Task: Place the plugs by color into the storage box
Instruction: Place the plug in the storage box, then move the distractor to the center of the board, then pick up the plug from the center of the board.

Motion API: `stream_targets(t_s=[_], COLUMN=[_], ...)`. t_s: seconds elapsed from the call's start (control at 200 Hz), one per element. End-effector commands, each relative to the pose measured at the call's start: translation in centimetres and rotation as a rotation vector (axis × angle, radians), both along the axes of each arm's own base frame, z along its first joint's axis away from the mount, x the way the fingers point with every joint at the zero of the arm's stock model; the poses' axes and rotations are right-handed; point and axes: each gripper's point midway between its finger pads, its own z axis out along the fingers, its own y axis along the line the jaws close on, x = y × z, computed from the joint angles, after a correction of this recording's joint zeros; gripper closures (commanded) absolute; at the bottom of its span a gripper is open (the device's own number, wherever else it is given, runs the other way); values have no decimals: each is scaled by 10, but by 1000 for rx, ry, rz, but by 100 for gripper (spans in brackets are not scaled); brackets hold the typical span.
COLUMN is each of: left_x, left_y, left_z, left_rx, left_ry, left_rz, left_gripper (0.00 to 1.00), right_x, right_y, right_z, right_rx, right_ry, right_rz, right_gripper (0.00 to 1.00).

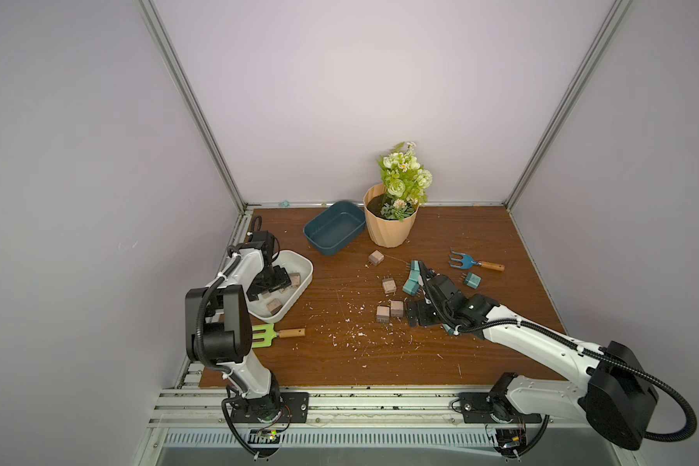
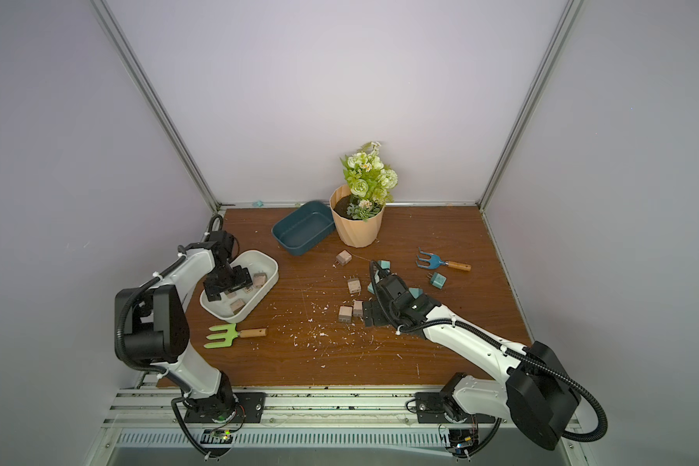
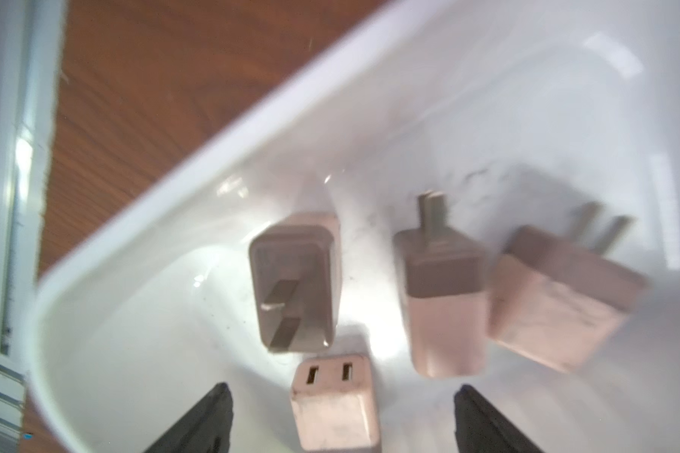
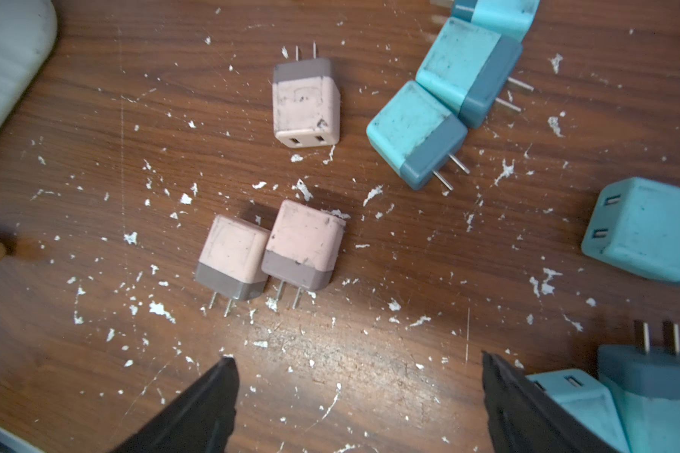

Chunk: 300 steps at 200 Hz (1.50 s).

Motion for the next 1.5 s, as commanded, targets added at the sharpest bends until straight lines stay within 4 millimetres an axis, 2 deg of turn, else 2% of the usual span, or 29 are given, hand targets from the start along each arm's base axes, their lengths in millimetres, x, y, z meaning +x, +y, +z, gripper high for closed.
stream_targets(t_s=[0.0, 0.08, 0.15, 0.19, 0.21, 0.32, 0.435, 0.636, 0.786, 1.051, 1.306, 1.496], left_x=[16, 31, 46, 52, 60, 76, 89, 108, 123, 139, 142, 139], left_y=[-18, -50, -92, -116, -129, -196, -251, -317, -343, -354, -374, -378], left_z=[52, 71, 81, 79, 86, 73, 59, 25, -1, -36, -49, -64], left_rx=[-62, -120, -151, -151, -155, -165, -171, -163, -132, -97, -165, -195], left_ry=[-134, -193, -213, -203, -225, -196, -180, -158, -152, -174, -217, -214], left_rz=[-9, -58, -166, -226, -253, -396, -492, -634, -749, -867, -934, -942], left_gripper=[5, 2, 0, 0, 0, 0, 0, 0, 0, 0, 0, 10], right_x=[13, 17, 22, 26, 27, 35, 45, 55, 49, 35, 24, 22], right_y=[8, 14, 20, 23, 24, 33, 44, 45, 35, 17, 5, 0], right_z=[18, 20, 21, 22, 22, 25, 28, 39, 40, 48, 49, 51], right_rx=[20, 17, 12, 12, 12, 16, 22, 19, 22, 28, 52, 48], right_ry=[-41, -45, -48, -51, -50, -57, -63, -65, -52, -46, -35, -40], right_rz=[-5, 11, 26, 30, 33, 44, 62, 52, 33, -9, -62, -75], right_gripper=[1, 1, 1, 1, 1, 1, 1, 1, 1, 1, 1, 2])
